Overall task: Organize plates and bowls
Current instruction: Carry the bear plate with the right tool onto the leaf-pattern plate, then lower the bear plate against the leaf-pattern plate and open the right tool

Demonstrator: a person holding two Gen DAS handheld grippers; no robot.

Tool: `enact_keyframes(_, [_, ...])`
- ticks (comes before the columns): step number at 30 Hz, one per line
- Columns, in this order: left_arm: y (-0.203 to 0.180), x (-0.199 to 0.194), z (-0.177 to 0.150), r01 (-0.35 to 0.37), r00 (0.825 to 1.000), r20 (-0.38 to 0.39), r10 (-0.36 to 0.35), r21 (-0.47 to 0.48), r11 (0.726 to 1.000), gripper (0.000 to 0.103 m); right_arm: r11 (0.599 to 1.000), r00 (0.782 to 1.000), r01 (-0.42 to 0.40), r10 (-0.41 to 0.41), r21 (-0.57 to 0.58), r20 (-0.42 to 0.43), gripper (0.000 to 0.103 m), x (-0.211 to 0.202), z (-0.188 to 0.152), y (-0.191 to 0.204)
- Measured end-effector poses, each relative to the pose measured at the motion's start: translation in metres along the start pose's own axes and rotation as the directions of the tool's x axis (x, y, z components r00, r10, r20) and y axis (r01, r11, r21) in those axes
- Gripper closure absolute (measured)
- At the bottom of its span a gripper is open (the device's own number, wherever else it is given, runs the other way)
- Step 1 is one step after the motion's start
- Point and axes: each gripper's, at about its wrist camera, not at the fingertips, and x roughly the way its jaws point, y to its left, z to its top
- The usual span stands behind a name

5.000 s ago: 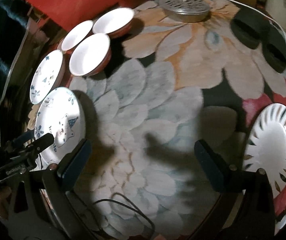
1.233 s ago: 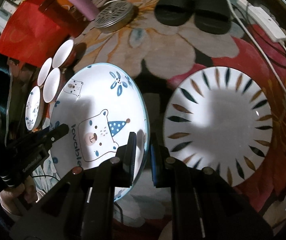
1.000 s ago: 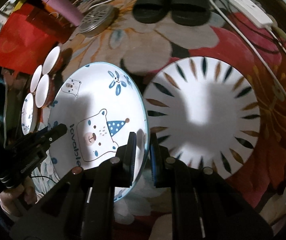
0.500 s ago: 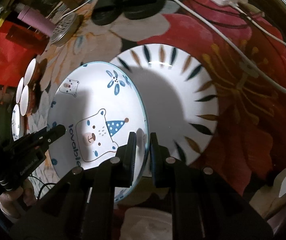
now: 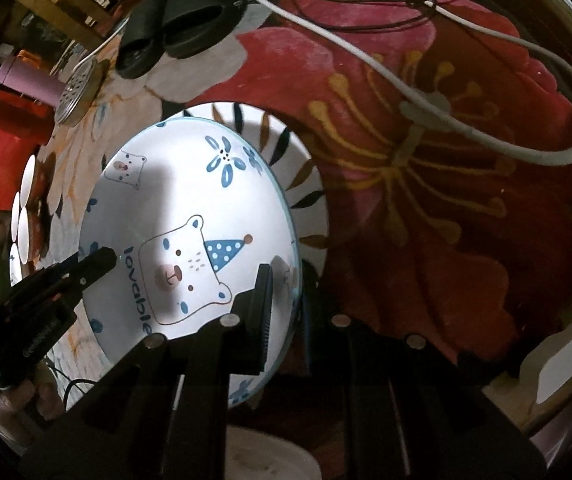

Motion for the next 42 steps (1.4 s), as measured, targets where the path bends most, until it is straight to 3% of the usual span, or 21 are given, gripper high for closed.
enact_keyframes(17, [0.001, 0.016, 0.010, -0.015, 0.999, -0.032, 0.015, 0.014, 1.000, 0.082, 1.000, 1.000, 0.021, -0.021, -0.020, 0.007, 0.089, 0.014, 0.012, -0.001])
enact_keyframes(22, [0.005, 0.017, 0.012, 0.030, 0.998, -0.052, -0.030, -0.006, 1.000, 0.076, 1.000, 1.000, 0.002, -0.002, 0.010, 0.008, 0.087, 0.014, 0.013, -0.005])
enact_keyframes(25, [0.006, 0.019, 0.015, 0.075, 0.995, -0.066, -0.077, -0.024, 0.997, 0.063, 0.997, 0.999, -0.040, 0.040, 0.064, -0.003, 0.086, 0.016, 0.014, -0.012])
enact_keyframes(28, [0.003, 0.017, 0.015, 0.120, 0.990, -0.072, -0.122, -0.024, 0.992, 0.039, 0.994, 0.998, -0.066, 0.067, 0.089, -0.007, 0.086, 0.017, 0.016, -0.014])
enact_keyframes(30, [-0.005, 0.008, 0.015, 0.117, 0.993, -0.037, -0.116, 0.012, 0.993, 0.007, 0.992, 0.997, -0.080, 0.081, 0.098, -0.005, 0.082, 0.017, 0.015, -0.014])
enact_keyframes(31, [-0.008, 0.004, 0.016, 0.117, 0.993, -0.021, -0.117, 0.025, 0.993, 0.003, 0.991, 0.996, -0.093, 0.094, 0.099, 0.002, 0.074, 0.016, 0.016, -0.013])
enact_keyframes(34, [-0.015, -0.007, 0.021, 0.122, 0.993, 0.001, -0.122, 0.044, 0.992, 0.002, 0.987, 0.990, -0.137, 0.133, 0.087, 0.049, 0.049, 0.005, 0.017, -0.007])
enact_keyframes(36, [-0.016, -0.012, 0.023, 0.105, 0.994, 0.013, -0.105, 0.050, 0.993, 0.001, 0.987, 0.988, -0.146, 0.141, 0.071, 0.067, 0.041, -0.001, 0.020, -0.002])
enact_keyframes(40, [-0.011, -0.021, 0.023, 0.033, 0.999, 0.038, -0.035, 0.052, 0.998, 0.001, 0.992, 0.988, -0.119, 0.115, 0.041, 0.107, 0.007, -0.011, 0.021, 0.010])
enact_keyframes(42, [-0.003, -0.025, 0.020, 0.004, 0.999, 0.044, -0.006, 0.038, 0.999, 0.001, 0.995, 0.989, -0.095, 0.090, 0.038, 0.117, 0.000, -0.014, 0.021, 0.011])
